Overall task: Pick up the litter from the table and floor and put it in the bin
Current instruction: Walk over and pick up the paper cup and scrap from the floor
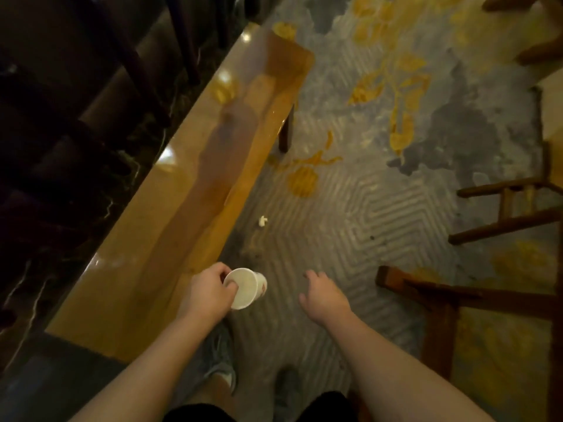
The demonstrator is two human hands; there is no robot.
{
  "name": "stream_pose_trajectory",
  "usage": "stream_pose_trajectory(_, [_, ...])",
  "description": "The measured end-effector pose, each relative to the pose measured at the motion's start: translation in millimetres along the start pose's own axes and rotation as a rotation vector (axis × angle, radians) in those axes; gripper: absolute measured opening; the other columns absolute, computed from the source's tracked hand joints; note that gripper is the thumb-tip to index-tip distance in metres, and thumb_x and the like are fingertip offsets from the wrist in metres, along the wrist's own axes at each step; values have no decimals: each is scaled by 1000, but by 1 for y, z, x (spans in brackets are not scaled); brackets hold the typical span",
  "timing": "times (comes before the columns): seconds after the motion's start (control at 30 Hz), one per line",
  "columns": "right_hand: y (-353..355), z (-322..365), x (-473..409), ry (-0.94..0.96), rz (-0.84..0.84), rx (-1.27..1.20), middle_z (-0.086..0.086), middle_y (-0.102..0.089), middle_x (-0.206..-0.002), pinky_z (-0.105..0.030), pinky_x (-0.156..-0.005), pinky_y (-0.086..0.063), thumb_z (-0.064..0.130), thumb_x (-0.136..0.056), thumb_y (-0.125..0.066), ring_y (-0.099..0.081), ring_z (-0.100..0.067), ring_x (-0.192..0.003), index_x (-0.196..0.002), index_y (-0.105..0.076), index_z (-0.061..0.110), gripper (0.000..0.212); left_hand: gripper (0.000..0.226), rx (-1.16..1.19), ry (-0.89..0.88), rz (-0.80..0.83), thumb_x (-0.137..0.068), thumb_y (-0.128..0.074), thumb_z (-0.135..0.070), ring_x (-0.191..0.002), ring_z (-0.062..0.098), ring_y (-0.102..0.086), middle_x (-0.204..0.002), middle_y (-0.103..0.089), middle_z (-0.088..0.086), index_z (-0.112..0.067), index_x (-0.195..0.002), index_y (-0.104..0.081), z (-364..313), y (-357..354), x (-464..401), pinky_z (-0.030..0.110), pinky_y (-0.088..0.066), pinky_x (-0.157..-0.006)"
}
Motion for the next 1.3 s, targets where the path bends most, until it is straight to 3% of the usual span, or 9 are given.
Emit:
stream_pose_trajectory(0.3, [-13,-3,-220,81,-58,-1,-14,-50,-129,-45,-93,-48,33,-91,-58,-50,-35,-122,-132,-48,14,46,28,85,92,-28,-83,-63,-13,-91,27,-66,-104,-68,4,-21,-110,-61,-7,-93,-148,47,-61,-75])
stream_pose_trajectory(0.37, [-32,-6,-270,118,-19,47,-14,-50,-131,-46,-95,-47,33,-92,-57,-49,-36,-123,-134,-48,15,46,31,118,157,-63,-82,-63,-13,-93,27,-65,-105,-67,3,-22,-112,-59,7,-125,-180,41,-58,-75])
stream_pose_trajectory(0.43, [-52,-5,-313,157,21,89,-14,-49,-133,-48,-97,-48,33,-93,-57,-48,-36,-124,-137,-46,16,49,32,180,241,-92,-83,-63,-12,-88,22,-62,-106,-65,2,-20,-113,-59,25,-154,-207,30,-52,-68])
stream_pose_trajectory(0.53, [-78,0,-371,225,55,129,-15,-47,-135,-49,-97,-48,28,-91,-58,-48,-37,-125,-140,-43,17,52,29,290,377,-153,-82,-64,-8,-71,10,-57,-101,-63,0,-24,-105,-57,55,-189,-239,14,-45,-41])
stream_pose_trajectory(0.7, [-114,16,-447,360,38,216,-12,-36,-146,-51,-96,-47,10,-89,-55,-43,-39,-128,-145,-37,22,60,31,288,464,-217,-82,-67,-7,-84,27,-66,-99,-61,-2,-24,-106,-59,101,-222,-271,43,-63,-65])
stream_pose_trajectory(0.83, [-137,26,-479,411,47,293,-10,-13,-163,-54,-98,-47,4,-88,-54,-34,-42,-135,-147,-35,24,65,33,256,484,-248,-83,-68,-7,-68,8,-52,-99,-59,-5,-18,-113,-63,129,-235,-277,24,-50,-47])
stream_pose_trajectory(0.93, [-146,30,-495,438,68,326,-11,-24,-158,-55,-99,-46,6,-93,-53,-33,-42,-135,-146,-38,21,58,34,264,486,-242,-86,-67,-5,-65,2,-51,-98,-56,-6,-18,-117,-63,135,-235,-283,21,-48,-45])
stream_pose_trajectory(1.07, [-144,30,-494,427,57,322,-20,-46,-133,-50,-96,-47,7,-96,-46,-48,-42,-122,-135,-51,12,40,36,279,469,-225,-87,-67,-7,-85,23,-61,-105,-57,-4,-16,-121,-62,126,-223,-290,34,-59,-57])
stream_pose_trajectory(1.3, [-79,11,-405,382,33,182,-17,-52,-122,-46,-86,-53,6,-91,-49,-58,-40,-109,-127,-57,14,38,28,272,410,-147,-80,-65,-7,-91,35,-70,-101,-71,4,-18,-106,-66,68,-191,-264,50,-61,-75])
Point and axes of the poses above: each hand's wrist, its own x-axis away from the middle knuckle, its own y-axis out of the back of the hand, z = x × y, the point moved 3 cm from there along -x, towards the middle knuckle
